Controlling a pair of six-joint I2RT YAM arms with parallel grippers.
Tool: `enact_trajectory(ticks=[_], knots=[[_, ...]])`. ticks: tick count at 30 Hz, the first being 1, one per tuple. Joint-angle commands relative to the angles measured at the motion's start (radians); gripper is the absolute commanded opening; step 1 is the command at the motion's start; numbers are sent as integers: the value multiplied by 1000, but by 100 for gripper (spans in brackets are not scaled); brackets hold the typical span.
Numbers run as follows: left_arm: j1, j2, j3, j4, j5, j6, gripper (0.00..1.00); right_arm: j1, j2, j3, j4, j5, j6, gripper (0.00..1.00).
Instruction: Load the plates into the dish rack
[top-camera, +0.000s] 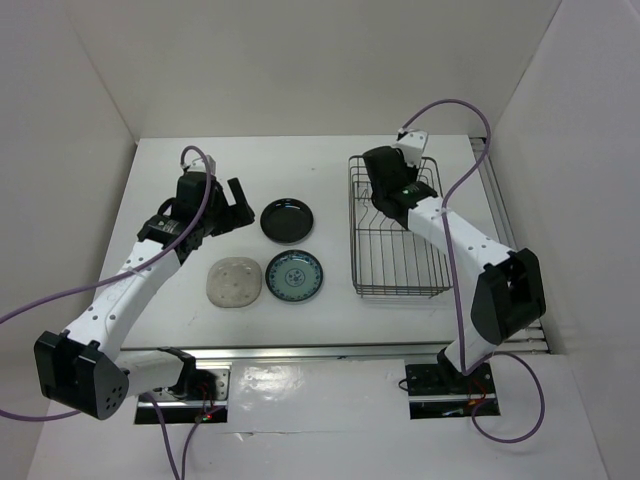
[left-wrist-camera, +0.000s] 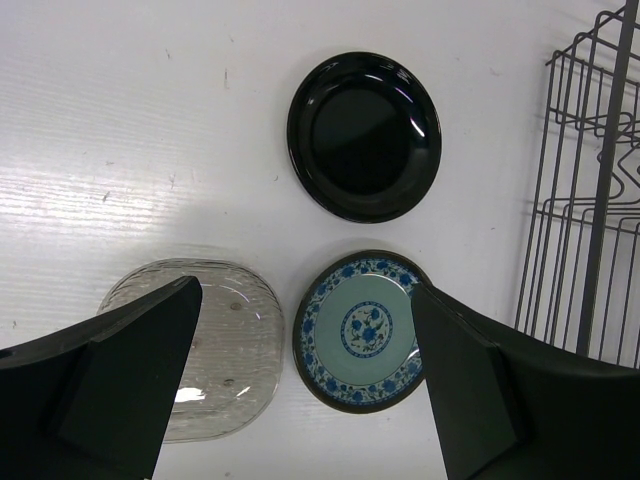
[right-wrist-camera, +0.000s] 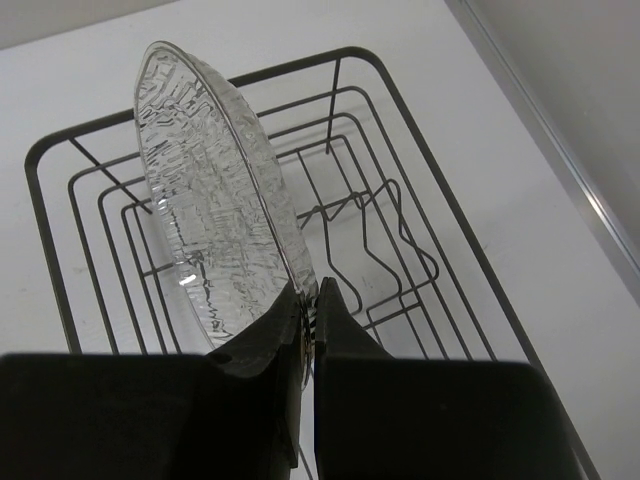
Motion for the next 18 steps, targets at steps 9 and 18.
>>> enact_trajectory(ticks=[9, 18], knots=[[9, -16, 42, 10, 8, -8, 100, 17, 24, 69, -5, 56, 14, 0], [9, -16, 42, 10, 8, -8, 100, 36, 68, 69, 7, 37, 23, 0]])
